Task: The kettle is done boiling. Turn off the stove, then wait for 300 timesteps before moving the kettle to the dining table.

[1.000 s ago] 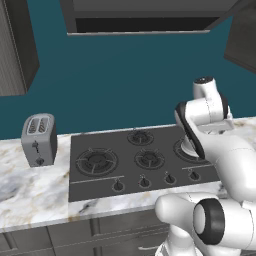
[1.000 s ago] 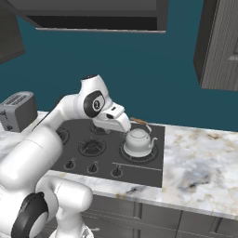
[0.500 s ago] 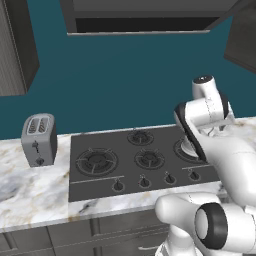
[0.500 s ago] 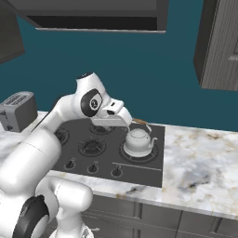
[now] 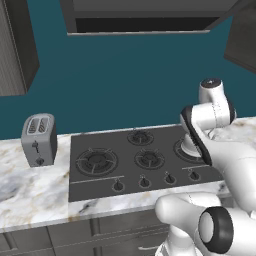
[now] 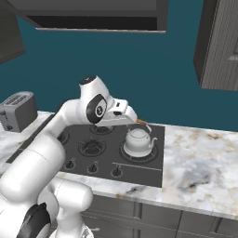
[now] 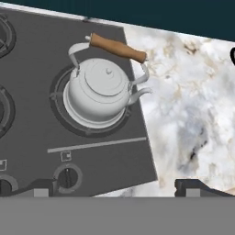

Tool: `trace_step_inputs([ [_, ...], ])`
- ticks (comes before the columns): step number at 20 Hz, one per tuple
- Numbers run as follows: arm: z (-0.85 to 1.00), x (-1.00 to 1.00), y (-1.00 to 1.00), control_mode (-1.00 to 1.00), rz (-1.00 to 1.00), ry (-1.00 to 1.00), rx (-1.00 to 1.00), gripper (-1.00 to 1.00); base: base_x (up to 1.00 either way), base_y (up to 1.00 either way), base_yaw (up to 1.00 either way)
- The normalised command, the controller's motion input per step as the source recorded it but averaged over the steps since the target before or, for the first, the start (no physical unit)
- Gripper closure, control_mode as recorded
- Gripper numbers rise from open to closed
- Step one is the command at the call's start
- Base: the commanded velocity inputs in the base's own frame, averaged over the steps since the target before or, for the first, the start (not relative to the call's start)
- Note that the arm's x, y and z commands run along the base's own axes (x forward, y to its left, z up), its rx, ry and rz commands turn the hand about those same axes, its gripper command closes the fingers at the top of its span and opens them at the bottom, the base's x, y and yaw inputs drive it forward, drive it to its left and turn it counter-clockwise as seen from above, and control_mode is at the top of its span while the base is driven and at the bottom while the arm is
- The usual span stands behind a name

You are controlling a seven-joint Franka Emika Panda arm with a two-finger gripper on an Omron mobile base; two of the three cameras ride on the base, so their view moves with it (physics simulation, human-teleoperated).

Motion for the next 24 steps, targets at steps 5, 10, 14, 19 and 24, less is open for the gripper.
trace_step_inputs([
  [5, 0.03, 0.3, 0.0, -1.0, 0.12, 0.0, -0.03, -1.0, 0.0, 0.0, 0.0],
  [10, 0.0, 0.28, 0.0, -1.0, 0.11, 0.0, -0.03, -1.0, 0.0, 0.0, 0.0],
  [14, 0.0, 0.25, -0.02, -1.0, 0.11, 0.0, -0.04, -1.0, 0.0, 0.0, 0.0],
  [19, 0.0, 0.2, -0.11, -1.0, 0.1, 0.0, -0.08, -1.0, 0.0, 0.0, 0.0],
  [24, 0.0, 0.16, -0.17, -1.0, 0.11, 0.0, -0.07, -1.0, 0.0, 0.0, 0.0],
])
